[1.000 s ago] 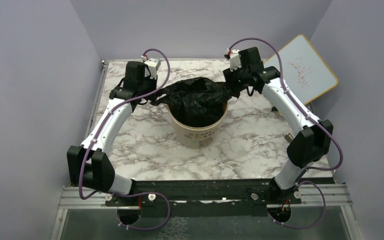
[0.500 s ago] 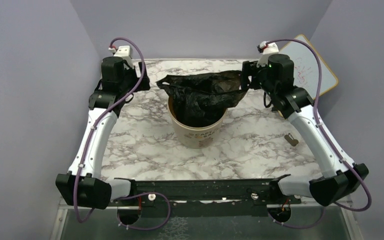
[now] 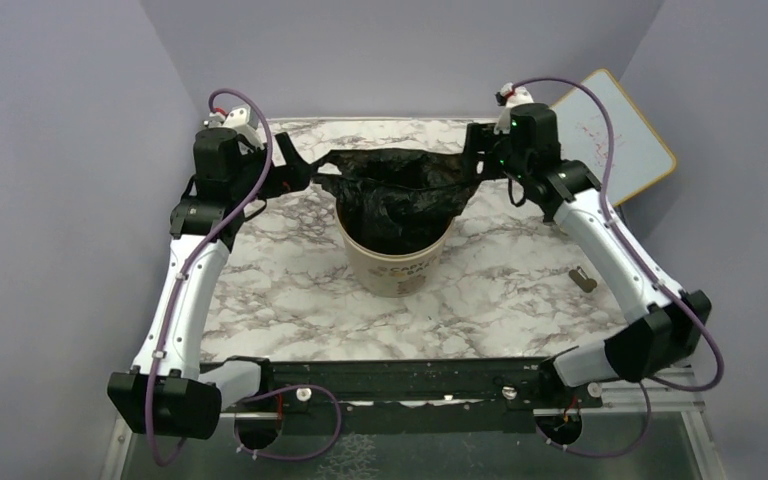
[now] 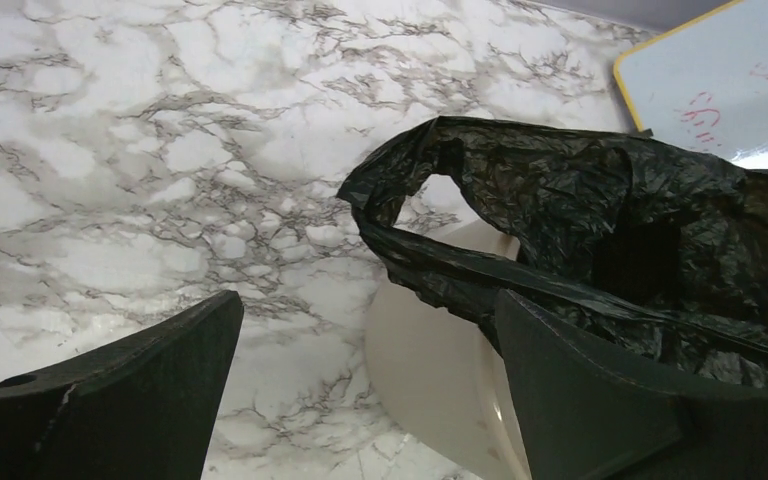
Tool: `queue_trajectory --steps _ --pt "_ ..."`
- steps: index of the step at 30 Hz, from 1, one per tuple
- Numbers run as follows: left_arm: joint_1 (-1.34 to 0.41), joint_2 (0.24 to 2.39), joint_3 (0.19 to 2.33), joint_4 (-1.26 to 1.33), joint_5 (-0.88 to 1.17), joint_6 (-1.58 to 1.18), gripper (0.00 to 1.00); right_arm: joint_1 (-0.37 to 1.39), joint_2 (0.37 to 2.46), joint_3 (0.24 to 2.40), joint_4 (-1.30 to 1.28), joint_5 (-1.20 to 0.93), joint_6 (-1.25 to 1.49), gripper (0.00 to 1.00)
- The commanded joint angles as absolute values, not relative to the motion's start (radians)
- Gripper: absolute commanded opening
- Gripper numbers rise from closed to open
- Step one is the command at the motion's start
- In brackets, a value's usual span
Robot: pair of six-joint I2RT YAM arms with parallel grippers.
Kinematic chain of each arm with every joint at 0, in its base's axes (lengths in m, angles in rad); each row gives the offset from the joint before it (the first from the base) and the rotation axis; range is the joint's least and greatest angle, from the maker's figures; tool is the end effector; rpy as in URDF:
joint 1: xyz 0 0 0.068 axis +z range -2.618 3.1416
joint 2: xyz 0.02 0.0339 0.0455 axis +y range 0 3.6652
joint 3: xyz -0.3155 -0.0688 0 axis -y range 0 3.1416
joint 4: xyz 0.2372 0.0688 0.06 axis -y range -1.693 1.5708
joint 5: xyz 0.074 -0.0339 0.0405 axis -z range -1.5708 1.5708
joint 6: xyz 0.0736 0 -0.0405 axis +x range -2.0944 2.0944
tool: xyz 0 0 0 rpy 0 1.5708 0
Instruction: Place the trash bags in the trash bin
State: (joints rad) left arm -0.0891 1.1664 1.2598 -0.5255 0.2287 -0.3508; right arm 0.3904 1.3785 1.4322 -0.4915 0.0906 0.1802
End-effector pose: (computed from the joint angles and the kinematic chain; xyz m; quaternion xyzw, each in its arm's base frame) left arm 0.2562 -0.0396 0.4244 -0.0482 0.8376 -0.2106 0.5017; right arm 0.3047 0.1182 0.4334 -0.0643 0.8408 0.1142 0.5252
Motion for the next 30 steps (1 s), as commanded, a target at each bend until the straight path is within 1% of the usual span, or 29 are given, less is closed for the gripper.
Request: queue_trajectory --steps 1,5,7,10,13,15,19,22,25,28,30 --pt "-0.087 1.126 1.259 -0.507 0.299 -0.387 0.98 0.384 1.523 1.5 -0.648 0.118 0.219 0.84" --pt "-0.087 1.073 1.221 -0.507 0.298 -0.394 0.98 0.38 1.5 1.412 -0.575 0.127 0.282 0.84" --pt "-0.088 1.051 1.208 -0.509 0.293 -0.384 0.98 0.377 1.475 1.432 -0.577 0.109 0.267 0.85" --pt "-0.087 1.038 1.195 -0.509 0.284 -0.389 0.98 0.377 1.452 1.49 -0.565 0.026 0.187 0.86" --pt "-0.087 1.048 1.196 -0.504 0.282 -0.402 0.99 0.376 1.463 1.572 -0.597 0.006 0.157 0.87" --pt "-0.087 1.054 1.195 -0.494 0.276 -0.415 0.99 0.376 1.481 1.618 -0.623 -0.042 0.139 0.87" --pt "-0.085 1.087 1.218 -0.491 0.295 -0.436 0.99 0.376 1.499 1.665 -0.646 -0.053 0.168 0.87" --pt "-0.08 1.126 1.251 -0.484 0.299 -0.432 0.99 0.376 1.471 1.664 -0.645 -0.037 0.2 0.87" --pt "-0.059 1.177 1.269 -0.456 0.329 -0.439 0.99 0.376 1.399 1.605 -0.632 0.009 0.245 0.87" --pt "-0.03 1.229 1.31 -0.439 0.358 -0.523 0.99 0.376 1.282 1.486 -0.606 0.005 0.331 0.87" --pt "-0.029 1.237 1.304 -0.384 0.388 -0.582 0.99 0.376 1.204 1.406 -0.588 0.016 0.419 0.87"
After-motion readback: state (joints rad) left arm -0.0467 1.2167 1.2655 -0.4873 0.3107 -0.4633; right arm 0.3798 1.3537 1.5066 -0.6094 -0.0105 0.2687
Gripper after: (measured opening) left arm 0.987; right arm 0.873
